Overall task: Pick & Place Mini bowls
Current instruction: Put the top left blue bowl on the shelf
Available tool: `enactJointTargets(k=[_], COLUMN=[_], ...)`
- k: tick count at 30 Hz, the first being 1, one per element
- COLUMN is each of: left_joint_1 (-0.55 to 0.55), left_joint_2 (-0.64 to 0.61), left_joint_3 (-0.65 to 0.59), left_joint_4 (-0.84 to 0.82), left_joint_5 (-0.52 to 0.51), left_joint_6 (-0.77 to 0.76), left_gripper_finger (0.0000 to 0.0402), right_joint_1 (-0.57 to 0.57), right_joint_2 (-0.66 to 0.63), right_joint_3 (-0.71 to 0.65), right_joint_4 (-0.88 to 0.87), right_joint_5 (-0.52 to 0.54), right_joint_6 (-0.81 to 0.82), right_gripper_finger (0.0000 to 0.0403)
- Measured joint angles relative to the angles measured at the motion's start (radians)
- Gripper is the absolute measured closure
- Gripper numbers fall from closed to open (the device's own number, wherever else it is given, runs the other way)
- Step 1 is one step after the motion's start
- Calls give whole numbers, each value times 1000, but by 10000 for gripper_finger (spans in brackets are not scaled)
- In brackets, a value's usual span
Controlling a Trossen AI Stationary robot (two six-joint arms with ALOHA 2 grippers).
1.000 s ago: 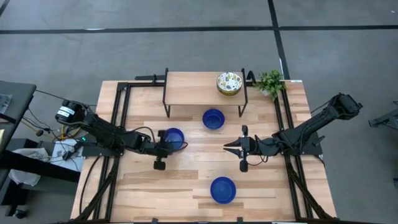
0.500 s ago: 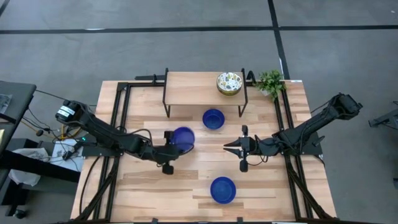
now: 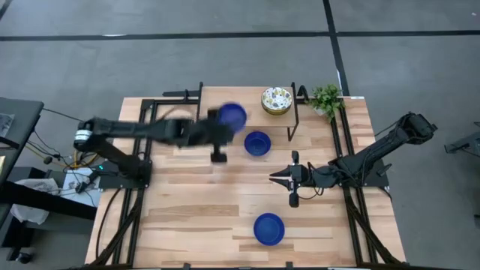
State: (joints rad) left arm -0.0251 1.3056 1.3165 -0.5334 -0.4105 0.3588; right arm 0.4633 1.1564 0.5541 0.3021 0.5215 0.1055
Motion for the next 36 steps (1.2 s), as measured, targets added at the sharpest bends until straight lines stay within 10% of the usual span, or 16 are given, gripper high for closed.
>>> enactJointTargets(k=[12,21,36], left_joint_1=[454,472,450], left_joint_2=[197,256,189], left_joint_3=[143,147,142], left_joint_4=[-149,-135,-151], left_joint_5=[343,377,335], left_joint_6=[81,81,52], left_gripper_finger=[393,375,236], right_joint_1=[0,0,0], right_joint_2=[0,0,0], right_joint_3=[0,0,0], right_joint_4=[-2,-2,-2], right_joint_5=[0,0,0], right_joint_6=[0,0,0], right_gripper_finger=[356,356,356])
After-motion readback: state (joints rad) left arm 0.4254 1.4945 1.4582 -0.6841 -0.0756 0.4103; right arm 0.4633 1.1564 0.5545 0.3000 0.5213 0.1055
